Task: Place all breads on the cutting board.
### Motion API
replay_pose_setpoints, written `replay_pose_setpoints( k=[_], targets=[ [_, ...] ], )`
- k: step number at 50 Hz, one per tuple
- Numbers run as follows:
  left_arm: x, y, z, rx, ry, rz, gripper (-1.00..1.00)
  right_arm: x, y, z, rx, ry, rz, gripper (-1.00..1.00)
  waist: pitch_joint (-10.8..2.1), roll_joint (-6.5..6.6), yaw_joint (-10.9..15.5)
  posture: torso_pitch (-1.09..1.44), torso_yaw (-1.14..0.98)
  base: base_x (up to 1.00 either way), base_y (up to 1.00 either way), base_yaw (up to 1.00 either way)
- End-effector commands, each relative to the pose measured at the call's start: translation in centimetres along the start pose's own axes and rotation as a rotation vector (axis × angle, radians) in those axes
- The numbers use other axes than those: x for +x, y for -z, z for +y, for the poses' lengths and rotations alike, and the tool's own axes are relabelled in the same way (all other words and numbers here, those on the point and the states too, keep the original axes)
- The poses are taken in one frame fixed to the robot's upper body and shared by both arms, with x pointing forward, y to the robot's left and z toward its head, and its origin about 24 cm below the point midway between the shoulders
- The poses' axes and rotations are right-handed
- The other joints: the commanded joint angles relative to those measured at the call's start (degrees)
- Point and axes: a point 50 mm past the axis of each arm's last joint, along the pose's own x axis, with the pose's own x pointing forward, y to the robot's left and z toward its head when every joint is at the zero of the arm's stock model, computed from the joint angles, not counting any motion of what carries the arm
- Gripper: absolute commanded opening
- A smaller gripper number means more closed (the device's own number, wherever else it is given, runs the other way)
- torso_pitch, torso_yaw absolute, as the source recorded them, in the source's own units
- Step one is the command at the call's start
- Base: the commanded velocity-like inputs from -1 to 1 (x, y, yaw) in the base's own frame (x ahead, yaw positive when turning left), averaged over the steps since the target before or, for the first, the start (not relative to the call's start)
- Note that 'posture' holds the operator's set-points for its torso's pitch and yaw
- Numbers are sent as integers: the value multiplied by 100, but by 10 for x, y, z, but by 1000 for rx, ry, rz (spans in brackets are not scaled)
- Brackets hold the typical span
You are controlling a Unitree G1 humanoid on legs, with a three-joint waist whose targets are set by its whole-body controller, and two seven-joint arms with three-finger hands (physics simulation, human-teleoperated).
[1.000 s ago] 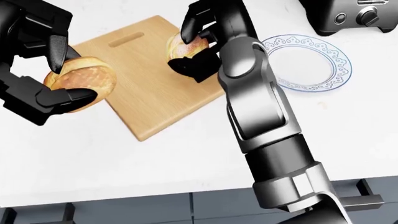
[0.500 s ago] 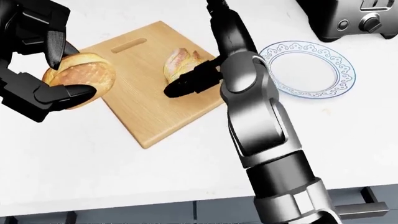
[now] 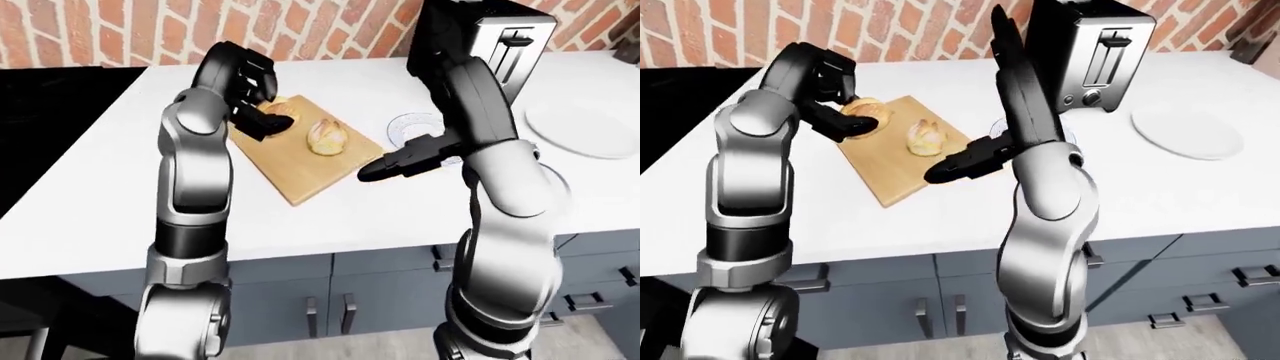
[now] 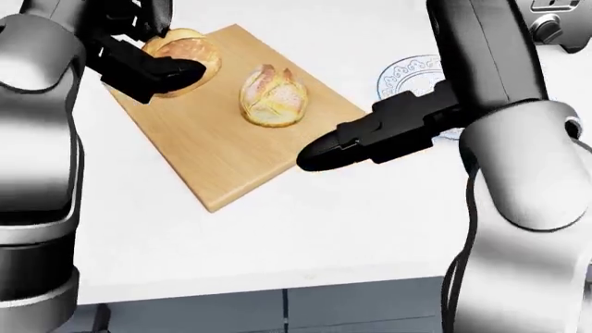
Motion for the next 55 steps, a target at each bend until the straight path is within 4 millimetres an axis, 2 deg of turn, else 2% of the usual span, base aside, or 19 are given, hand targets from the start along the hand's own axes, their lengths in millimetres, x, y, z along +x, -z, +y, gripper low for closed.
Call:
replay_pose_setpoints(
  k=[1,6,12,16,22,24,27,28,29,31,32,36,41,47,50,55],
  targets=[
    [0,-19,9,17,-80,-91,-100,-5,-9,-7,-11,26,-43,100,-156,13,7,0,0,0,0,0],
    [16,-13,7,2,-130,-58,-100,-7,-7,-13,-1,42,-45,100,-182,24,-23,0,0,0,0,0],
    [32,5,4,-3,-176,-15,-100,-7,-8,-15,15,50,-45,100,-214,48,-43,0,0,0,0,0],
    [37,13,0,-38,-159,-1,-100,-5,-2,-15,14,55,-31,100,-225,66,-54,0,0,0,0,0],
    [41,21,-3,-51,-161,9,-91,-6,-8,-12,6,40,-36,100,-243,66,-59,0,0,0,0,0],
    [41,22,-5,-57,-157,11,-83,-5,-9,-11,5,38,-38,100,-239,74,-64,0,0,0,0,0],
    [42,24,-8,-53,-149,16,-57,-5,-8,-10,8,32,-37,100,-240,84,-71,0,0,0,0,0],
    [42,26,-9,-49,-146,16,-39,-5,-8,-10,10,33,-37,100,-242,84,-71,0,0,0,0,0],
    [42,26,-10,-49,-144,17,-35,-5,-8,-10,11,31,-36,100,-244,84,-70,0,0,0,0,0],
    [41,26,-12,-46,-138,17,1,-6,-9,-10,11,31,-37,100,-249,85,-69,0,0,0,0,0],
    [41,26,-12,-46,-137,18,7,-6,-9,-10,11,31,-38,100,-250,87,-70,0,0,0,0,0],
    [40,31,-18,-36,-122,25,55,-7,-6,-10,14,30,-36,100,-244,93,-73,0,0,0,0,0],
    [40,36,-22,-33,-114,27,74,-6,-2,-8,14,30,-32,100,-253,98,-76,0,0,0,0,0],
    [30,30,-11,-39,-126,4,85,-8,-1,-11,16,32,-31,100,-257,103,-92,0,0,0,0,0],
    [13,26,-1,-55,-133,-24,86,-14,-3,-20,34,52,-35,100,-235,106,-96,0,0,0,0,0],
    [-27,15,13,-72,-125,-84,87,-25,4,-38,62,84,-19,100,-194,104,-99,0,0,0,0,0]
  ],
)
